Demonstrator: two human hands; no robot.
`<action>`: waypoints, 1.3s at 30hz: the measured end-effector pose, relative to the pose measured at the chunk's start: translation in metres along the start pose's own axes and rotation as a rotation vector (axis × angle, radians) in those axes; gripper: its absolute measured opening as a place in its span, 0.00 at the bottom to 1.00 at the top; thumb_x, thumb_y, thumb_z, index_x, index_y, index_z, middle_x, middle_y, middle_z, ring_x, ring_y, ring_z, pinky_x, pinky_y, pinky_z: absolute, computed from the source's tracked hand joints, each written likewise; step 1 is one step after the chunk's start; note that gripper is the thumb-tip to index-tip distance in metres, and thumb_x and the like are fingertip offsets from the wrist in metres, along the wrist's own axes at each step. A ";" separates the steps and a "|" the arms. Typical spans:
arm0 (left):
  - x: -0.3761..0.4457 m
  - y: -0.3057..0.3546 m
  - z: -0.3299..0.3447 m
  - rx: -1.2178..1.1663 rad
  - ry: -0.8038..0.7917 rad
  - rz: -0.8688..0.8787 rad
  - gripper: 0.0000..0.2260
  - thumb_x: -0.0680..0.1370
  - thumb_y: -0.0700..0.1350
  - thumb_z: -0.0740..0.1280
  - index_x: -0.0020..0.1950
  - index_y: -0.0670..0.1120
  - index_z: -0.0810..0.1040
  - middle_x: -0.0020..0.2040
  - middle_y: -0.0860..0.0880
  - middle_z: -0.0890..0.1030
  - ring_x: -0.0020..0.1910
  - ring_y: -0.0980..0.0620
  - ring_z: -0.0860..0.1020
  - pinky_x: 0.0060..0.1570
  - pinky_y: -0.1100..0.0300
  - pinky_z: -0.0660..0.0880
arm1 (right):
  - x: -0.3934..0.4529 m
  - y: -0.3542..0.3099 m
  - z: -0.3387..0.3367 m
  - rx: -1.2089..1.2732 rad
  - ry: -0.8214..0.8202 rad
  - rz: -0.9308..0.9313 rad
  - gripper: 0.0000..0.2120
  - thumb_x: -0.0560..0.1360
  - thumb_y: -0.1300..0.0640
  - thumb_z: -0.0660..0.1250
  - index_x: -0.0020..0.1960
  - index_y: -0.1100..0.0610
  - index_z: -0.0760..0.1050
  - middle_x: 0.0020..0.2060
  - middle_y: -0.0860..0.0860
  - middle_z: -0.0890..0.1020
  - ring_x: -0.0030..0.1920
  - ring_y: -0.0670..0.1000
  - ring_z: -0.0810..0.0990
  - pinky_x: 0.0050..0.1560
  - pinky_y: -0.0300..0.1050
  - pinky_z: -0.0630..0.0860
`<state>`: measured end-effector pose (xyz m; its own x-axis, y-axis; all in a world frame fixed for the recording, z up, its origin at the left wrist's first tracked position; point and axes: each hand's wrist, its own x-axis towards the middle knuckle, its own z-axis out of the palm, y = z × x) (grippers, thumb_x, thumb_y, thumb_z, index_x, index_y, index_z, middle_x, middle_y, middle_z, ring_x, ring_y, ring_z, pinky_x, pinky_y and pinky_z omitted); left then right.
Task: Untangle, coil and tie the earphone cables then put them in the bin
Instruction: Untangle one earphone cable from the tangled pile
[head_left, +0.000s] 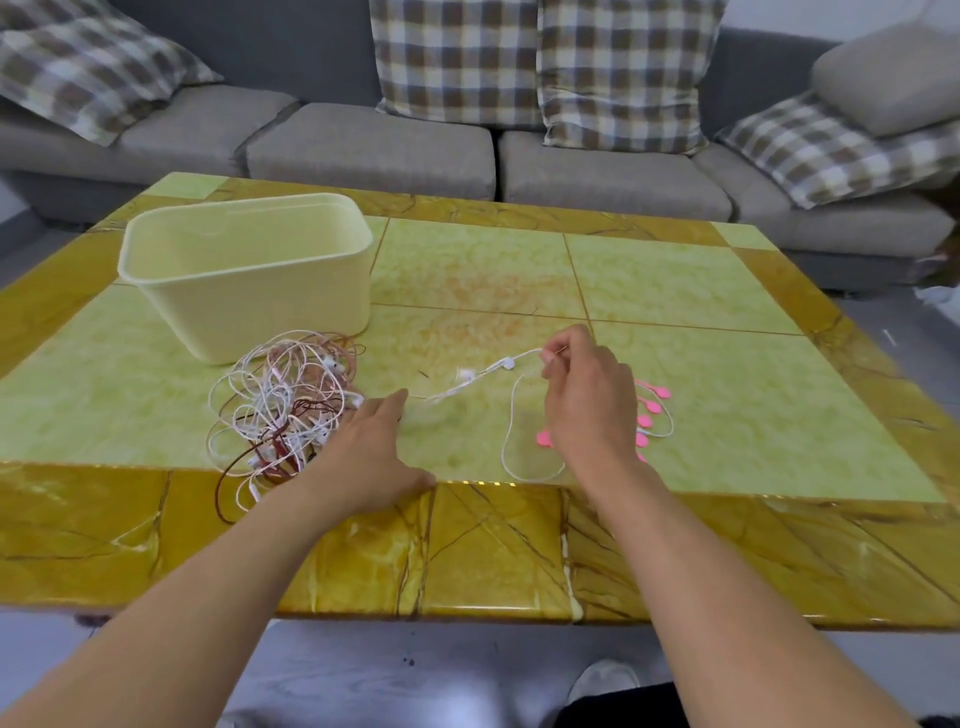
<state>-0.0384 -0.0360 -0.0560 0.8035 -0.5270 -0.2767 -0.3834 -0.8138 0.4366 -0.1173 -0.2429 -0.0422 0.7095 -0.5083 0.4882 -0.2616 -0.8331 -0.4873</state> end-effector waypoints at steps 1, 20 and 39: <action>0.000 0.000 0.000 -0.026 0.026 -0.006 0.49 0.72 0.55 0.77 0.83 0.50 0.49 0.80 0.44 0.59 0.79 0.42 0.57 0.75 0.48 0.60 | 0.000 -0.002 -0.002 0.040 0.059 -0.002 0.03 0.82 0.60 0.62 0.53 0.54 0.74 0.41 0.49 0.83 0.41 0.54 0.78 0.49 0.54 0.72; 0.007 -0.021 -0.012 -0.263 0.309 -0.052 0.10 0.74 0.40 0.73 0.53 0.48 0.84 0.43 0.53 0.80 0.47 0.51 0.79 0.46 0.61 0.70 | 0.007 -0.007 -0.031 -0.099 -0.259 0.283 0.10 0.82 0.50 0.60 0.44 0.51 0.75 0.34 0.43 0.80 0.40 0.54 0.81 0.53 0.53 0.74; -0.002 -0.035 -0.029 -0.513 0.175 0.061 0.09 0.69 0.46 0.81 0.41 0.46 0.83 0.42 0.48 0.86 0.42 0.50 0.84 0.45 0.54 0.79 | -0.027 -0.053 0.030 0.215 -0.803 -0.013 0.10 0.79 0.46 0.69 0.43 0.49 0.85 0.34 0.43 0.84 0.34 0.48 0.80 0.37 0.47 0.75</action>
<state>-0.0135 0.0008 -0.0463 0.8671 -0.4858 -0.1102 -0.1960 -0.5362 0.8210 -0.1031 -0.1792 -0.0510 0.9841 -0.1205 -0.1308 -0.1769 -0.7366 -0.6528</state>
